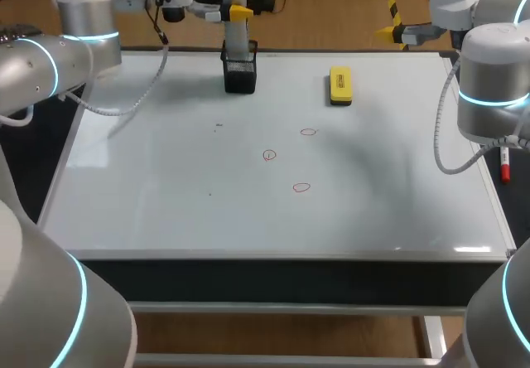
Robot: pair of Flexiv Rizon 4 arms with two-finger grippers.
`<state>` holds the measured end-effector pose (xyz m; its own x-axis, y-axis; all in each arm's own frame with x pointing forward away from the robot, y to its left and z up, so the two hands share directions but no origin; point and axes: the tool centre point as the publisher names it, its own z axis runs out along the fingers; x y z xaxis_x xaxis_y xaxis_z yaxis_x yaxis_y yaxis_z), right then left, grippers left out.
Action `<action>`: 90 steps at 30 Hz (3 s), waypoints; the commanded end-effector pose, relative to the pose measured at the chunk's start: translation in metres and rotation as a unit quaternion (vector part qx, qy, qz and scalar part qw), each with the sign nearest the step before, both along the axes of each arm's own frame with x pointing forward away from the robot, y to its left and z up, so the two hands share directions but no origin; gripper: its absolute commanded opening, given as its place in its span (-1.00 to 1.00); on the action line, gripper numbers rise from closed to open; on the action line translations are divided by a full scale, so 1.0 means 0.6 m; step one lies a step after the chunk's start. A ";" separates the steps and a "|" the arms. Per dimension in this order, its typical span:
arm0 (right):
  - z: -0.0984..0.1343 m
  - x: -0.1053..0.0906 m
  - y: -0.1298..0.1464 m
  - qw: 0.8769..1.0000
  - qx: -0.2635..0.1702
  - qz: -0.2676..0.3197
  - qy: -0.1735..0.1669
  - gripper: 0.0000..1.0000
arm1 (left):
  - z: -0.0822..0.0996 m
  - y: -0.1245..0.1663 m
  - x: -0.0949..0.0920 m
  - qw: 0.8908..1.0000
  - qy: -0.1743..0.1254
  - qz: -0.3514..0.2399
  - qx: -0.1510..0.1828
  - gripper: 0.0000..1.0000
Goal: Pick up the inspection probe, press it on each red-marked spot on the whiteboard one by one, put down the probe, pick up the eraser, and wipe off all the red marks.
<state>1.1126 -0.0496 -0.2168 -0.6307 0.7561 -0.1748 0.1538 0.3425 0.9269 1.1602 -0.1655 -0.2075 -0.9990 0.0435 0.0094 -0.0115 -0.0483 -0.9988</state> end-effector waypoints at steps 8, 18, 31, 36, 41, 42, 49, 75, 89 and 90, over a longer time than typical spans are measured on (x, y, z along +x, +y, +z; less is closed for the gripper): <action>0.000 0.001 0.000 1.000 0.000 0.000 0.000 1.00 | 0.066 0.002 -0.027 0.999 0.000 0.038 -0.004 -1.00; 0.000 0.001 0.000 1.000 0.000 0.000 0.000 1.00 | 0.129 0.032 -0.047 0.997 -0.003 0.081 0.000 -1.00; 0.000 0.001 0.000 1.000 0.000 0.000 0.000 1.00 | 0.110 0.136 -0.104 0.989 -0.017 0.147 0.003 -1.00; 0.000 0.001 0.000 1.000 0.000 0.000 0.000 1.00 | 0.083 0.172 -0.128 0.984 -0.013 0.177 0.000 -1.00; 0.000 0.001 0.000 1.000 0.000 0.000 0.000 1.00 | 0.054 0.200 -0.145 0.981 -0.013 0.192 0.001 -1.00; 0.000 0.001 0.000 1.000 0.000 0.000 0.000 1.00 | 0.051 0.204 -0.147 0.981 -0.013 0.194 0.001 -1.00; 0.000 0.001 0.000 1.000 0.000 0.000 0.000 1.00 | 0.018 0.230 -0.163 0.979 -0.010 0.203 0.007 -1.00; -0.007 0.003 -0.009 0.999 -0.030 0.026 0.019 1.00 | -0.027 0.254 -0.164 0.972 0.024 0.231 0.033 -1.00; -0.058 0.091 0.032 0.827 -0.347 0.426 0.121 1.00 | -0.027 0.254 -0.164 0.972 0.024 0.231 0.033 -1.00; -0.063 0.093 0.041 0.800 -0.372 0.453 0.125 1.00 | -0.027 0.254 -0.164 0.972 0.024 0.231 0.033 -1.00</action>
<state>1.1472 -0.0349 -0.2507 -0.8063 0.4852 -0.3383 0.0135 0.5868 0.8096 1.0635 -0.0129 -0.2253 -0.9134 -0.4046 0.0452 -0.0512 0.0039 -0.9987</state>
